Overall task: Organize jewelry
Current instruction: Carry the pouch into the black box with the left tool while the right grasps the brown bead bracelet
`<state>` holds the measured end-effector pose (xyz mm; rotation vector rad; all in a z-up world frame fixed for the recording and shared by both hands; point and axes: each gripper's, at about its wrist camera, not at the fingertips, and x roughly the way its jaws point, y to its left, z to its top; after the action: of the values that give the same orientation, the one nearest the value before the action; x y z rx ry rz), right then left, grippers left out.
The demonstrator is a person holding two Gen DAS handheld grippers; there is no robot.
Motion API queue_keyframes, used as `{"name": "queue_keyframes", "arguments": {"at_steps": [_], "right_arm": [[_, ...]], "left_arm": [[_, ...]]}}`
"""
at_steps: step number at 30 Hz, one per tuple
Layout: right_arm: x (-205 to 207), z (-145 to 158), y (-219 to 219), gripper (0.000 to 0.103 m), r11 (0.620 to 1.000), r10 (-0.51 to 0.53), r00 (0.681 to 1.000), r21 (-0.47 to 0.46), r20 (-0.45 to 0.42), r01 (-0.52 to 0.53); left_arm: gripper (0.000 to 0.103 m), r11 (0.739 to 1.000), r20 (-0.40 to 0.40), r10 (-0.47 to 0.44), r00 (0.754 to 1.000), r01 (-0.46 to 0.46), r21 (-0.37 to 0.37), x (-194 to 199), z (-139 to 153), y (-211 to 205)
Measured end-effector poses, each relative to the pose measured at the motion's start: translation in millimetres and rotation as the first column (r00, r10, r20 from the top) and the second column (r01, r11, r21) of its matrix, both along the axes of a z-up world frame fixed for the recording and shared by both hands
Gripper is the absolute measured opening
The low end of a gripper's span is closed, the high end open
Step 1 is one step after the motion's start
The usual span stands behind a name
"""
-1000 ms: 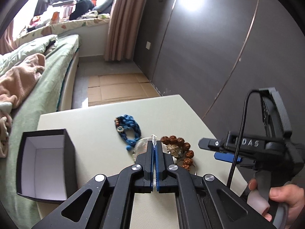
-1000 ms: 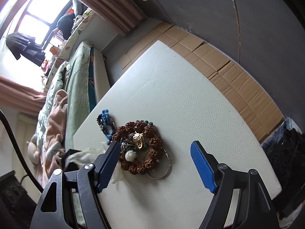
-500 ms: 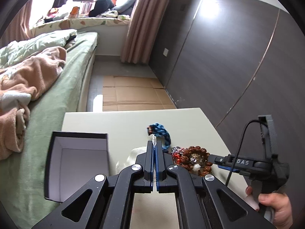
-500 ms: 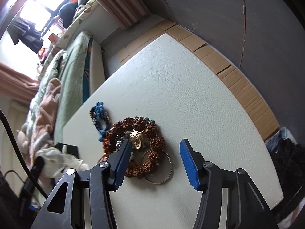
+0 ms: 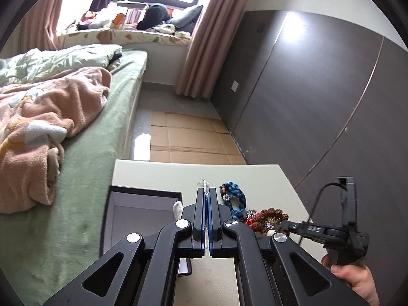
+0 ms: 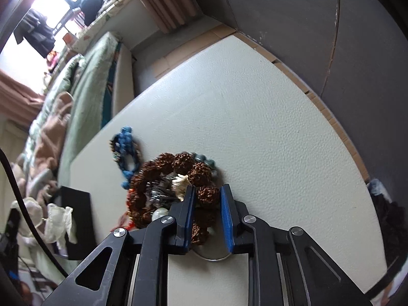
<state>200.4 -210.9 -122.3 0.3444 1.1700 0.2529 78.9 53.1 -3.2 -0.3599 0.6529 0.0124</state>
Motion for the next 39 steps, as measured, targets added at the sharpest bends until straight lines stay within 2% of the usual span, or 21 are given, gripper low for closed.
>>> {"name": "queue_keyframes", "arguments": {"at_steps": [7, 14, 17, 20, 23, 28, 30, 32, 34, 36, 39], "right_arm": [[-18, 41, 4, 0.021, 0.99, 0.022, 0.99, 0.133, 0.14, -0.041], [-36, 75, 31, 0.021, 0.97, 0.082, 0.953, 0.196, 0.293, -0.143], [-40, 85, 40, 0.021, 0.958, 0.094, 0.936, 0.225, 0.339, -0.178], [-43, 90, 49, 0.021, 0.945, 0.108, 0.926, 0.251, 0.362, -0.208], [-46, 92, 57, 0.021, 0.93, 0.125, 0.919, 0.279, 0.373, -0.239], [-53, 97, 76, 0.021, 0.901, 0.161, 0.903, 0.315, 0.398, -0.299], [-58, 98, 85, 0.021, 0.885, 0.182, 0.896, 0.33, 0.405, -0.329], [-61, 98, 96, 0.021, 0.87, 0.205, 0.889, 0.339, 0.409, -0.357], [-65, 96, 107, 0.021, 0.861, 0.226, 0.883, 0.341, 0.411, -0.379], [-66, 95, 116, 0.021, 0.856, 0.242, 0.879, 0.336, 0.411, -0.393], [-68, 91, 130, 0.021, 0.851, 0.265, 0.872, 0.326, 0.411, -0.412]], "left_arm": [[0.0, 0.999, 0.031, 0.031, 0.999, -0.031, -0.012, -7, 6, 9], [0.001, 0.998, 0.035, 0.068, 0.997, -0.067, -0.018, -10, 9, 23], [0.001, 0.994, 0.0, 0.097, 0.995, -0.097, -0.044, -5, 1, 35], [0.001, 0.984, -0.079, 0.146, 0.986, -0.153, -0.088, 3, -10, 49], [0.002, 0.978, -0.146, 0.132, 0.98, -0.154, -0.144, 9, -19, 57], [0.005, 0.98, -0.174, 0.139, 0.975, -0.161, -0.12, 7, -21, 59], [0.018, 0.98, -0.177, 0.14, 0.974, -0.161, -0.113, 5, -20, 59], [0.058, 0.979, -0.158, 0.156, 0.975, -0.174, -0.107, -1, -17, 62], [0.072, 0.974, -0.128, 0.191, 0.973, -0.204, -0.099, -8, -12, 65], [0.075, 0.972, -0.107, 0.211, 0.972, -0.22, -0.086, -12, -8, 70], [0.076, 0.97, -0.116, 0.224, 0.968, -0.233, -0.072, -14, -7, 77]]}}
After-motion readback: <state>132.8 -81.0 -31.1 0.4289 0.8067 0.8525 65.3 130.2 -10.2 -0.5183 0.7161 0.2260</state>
